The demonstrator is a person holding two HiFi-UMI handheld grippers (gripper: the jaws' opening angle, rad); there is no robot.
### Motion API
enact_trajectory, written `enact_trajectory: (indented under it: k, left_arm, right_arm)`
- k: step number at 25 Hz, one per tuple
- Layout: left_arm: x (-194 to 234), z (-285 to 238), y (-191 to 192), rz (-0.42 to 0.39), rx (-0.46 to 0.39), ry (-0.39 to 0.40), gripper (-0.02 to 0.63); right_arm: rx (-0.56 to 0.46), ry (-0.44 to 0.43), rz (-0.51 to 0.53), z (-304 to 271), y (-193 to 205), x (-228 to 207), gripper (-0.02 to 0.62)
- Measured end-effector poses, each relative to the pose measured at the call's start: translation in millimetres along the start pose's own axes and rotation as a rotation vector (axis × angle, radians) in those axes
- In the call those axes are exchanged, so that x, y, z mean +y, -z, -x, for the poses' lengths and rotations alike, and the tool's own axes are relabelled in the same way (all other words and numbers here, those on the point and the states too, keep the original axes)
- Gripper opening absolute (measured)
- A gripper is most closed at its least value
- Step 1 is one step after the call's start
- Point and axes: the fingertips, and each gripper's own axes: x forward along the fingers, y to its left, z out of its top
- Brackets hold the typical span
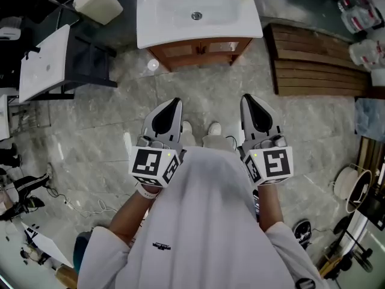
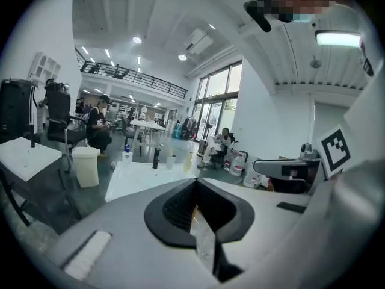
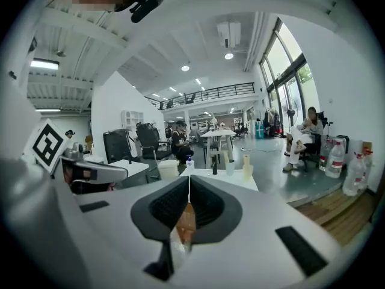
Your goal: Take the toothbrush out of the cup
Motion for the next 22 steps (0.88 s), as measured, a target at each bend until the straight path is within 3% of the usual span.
enact_trajectory:
  k: [6, 16, 22]
  left_arm:
    - [-20.2, -9.7, -9.3, -0.046, -0.013, -0.006, 0.006]
    - [-40.4, -41.9, -3.6, -0.031, 0.005, -0.047, 0.006]
    - [-5.2, -83.8, -20.3, -0.023, -0.010, -0.067, 0.006]
  right_arm:
    - [-0.035, -0.019, -0.040, 10.6, 1.9, -19.6, 0.009]
    - [-0.045, -0.070, -0.030, -3.0, -1.9, -64.6, 0.009]
    - [-0.032, -0.087, -0.027, -62.2, -5.3, -85.1, 0.009]
